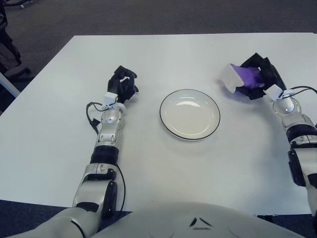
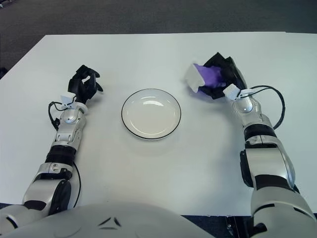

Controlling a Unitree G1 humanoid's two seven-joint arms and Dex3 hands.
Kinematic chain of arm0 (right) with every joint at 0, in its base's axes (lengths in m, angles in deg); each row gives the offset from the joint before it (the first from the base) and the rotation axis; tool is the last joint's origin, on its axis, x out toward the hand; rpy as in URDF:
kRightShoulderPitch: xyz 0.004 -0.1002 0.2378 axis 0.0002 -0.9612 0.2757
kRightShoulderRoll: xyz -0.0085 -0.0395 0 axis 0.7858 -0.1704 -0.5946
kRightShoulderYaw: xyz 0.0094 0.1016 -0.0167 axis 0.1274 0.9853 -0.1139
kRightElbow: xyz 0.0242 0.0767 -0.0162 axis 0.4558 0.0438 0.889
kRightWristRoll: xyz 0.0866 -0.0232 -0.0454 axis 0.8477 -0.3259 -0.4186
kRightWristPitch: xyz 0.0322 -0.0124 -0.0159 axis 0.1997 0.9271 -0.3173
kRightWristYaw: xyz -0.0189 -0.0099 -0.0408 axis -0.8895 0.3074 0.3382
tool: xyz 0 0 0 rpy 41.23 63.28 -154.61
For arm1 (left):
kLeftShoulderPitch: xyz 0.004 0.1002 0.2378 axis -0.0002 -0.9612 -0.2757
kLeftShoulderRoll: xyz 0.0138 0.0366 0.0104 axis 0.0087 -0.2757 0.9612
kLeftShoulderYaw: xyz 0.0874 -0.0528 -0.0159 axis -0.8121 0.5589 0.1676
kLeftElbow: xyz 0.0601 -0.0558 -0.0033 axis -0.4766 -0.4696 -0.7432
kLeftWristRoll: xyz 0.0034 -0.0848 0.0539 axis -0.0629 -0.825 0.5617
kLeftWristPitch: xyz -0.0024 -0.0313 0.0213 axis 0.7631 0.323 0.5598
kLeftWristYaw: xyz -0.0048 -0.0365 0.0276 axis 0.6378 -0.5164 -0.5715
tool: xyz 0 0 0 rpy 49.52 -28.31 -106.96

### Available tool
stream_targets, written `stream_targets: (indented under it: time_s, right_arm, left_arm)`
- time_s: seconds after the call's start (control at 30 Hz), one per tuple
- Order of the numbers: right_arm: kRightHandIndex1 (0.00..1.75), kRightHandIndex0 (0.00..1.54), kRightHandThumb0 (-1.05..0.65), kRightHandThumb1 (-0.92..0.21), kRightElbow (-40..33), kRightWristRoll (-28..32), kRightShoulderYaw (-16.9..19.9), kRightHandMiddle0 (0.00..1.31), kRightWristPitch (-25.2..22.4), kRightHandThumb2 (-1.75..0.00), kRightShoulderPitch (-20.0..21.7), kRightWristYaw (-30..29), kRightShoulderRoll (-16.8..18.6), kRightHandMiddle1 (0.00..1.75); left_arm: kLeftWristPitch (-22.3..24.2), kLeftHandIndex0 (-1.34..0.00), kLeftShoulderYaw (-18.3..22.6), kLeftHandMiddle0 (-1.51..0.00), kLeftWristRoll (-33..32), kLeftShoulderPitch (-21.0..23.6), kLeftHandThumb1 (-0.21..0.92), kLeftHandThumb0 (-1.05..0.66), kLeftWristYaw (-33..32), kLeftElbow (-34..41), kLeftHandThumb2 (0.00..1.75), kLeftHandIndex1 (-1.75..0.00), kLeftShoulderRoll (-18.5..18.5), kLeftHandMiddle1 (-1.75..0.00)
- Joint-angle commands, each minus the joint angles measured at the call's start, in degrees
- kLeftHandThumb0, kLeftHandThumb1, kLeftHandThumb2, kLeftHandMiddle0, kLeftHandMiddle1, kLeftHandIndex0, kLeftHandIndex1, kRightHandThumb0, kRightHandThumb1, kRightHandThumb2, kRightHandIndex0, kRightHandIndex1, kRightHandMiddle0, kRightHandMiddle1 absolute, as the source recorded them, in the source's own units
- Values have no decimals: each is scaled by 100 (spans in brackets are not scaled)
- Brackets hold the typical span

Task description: Put the tissue paper into the plate.

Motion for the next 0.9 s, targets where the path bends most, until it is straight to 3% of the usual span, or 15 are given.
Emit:
stream_targets:
  time_s: [0.0, 0.37, 0.87]
  right_arm:
    - [175, 62, 0, -23, -1155, 607, 255, 49, -442, -142, -258, 405, 217, 174]
    - [175, 62, 0, -24, -3229, 163, 273, 50, -1463, -141, -733, 490, 195, 173]
    - [175, 63, 0, -24, -4113, -141, -124, 54, -1011, -138, -497, 1119, 350, 166]
  left_arm:
    - [-33, -59, -34, -83, 21, -693, 92, -35, -56, -391, 56, -175, -187, -175]
    - [-32, -59, -30, -83, 20, -671, 92, -35, -52, -417, 56, -175, -180, -175]
    - [-37, -60, -29, -83, 24, -651, 92, -35, -43, -441, 55, -175, -161, -175]
